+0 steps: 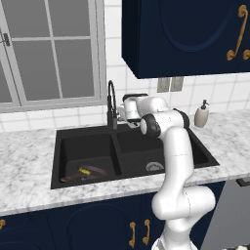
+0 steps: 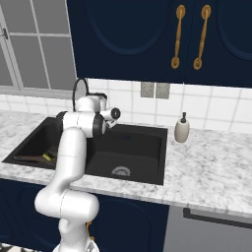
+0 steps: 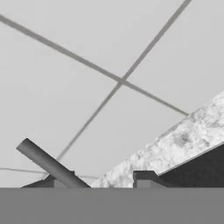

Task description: Pick the pan and sponge and place them into the sink. Then turn on the water.

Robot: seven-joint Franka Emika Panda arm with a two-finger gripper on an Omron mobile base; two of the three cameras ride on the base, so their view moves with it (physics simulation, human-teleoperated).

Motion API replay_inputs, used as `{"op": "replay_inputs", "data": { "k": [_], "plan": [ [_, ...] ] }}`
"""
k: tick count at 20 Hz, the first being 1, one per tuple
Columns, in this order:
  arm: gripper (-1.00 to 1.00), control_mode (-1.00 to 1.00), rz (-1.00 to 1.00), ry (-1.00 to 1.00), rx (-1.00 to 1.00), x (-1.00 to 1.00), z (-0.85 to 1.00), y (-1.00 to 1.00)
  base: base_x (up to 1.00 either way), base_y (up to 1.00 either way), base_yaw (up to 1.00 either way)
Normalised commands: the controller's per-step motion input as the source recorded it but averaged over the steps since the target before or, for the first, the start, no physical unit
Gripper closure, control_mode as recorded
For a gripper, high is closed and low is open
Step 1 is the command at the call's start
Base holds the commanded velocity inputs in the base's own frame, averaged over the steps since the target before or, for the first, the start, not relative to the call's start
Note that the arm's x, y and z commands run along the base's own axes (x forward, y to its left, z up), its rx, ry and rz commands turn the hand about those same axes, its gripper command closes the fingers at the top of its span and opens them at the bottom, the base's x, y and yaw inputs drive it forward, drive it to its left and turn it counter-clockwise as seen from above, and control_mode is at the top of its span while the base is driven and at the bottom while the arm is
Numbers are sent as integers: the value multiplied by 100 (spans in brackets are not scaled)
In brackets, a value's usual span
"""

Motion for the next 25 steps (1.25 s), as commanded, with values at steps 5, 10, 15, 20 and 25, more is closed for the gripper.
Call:
{"op": "replay_inputs", "data": {
  "k": [5, 10, 15, 20, 25],
  "plan": [
    [100, -100, -12, 23, 39, 42, -57, -49, 0, 0, 0],
    [100, -100, -24, 23, 37, 19, -63, -40, 0, 0, 0],
    [100, -100, -22, 22, 30, 6, -66, -39, 0, 0, 0],
    [100, -100, -3, 7, 3, 0, -19, -15, 0, 0, 0],
    [100, -100, 0, 0, 0, 0, 0, 0, 0, 0, 0]
  ]
}}
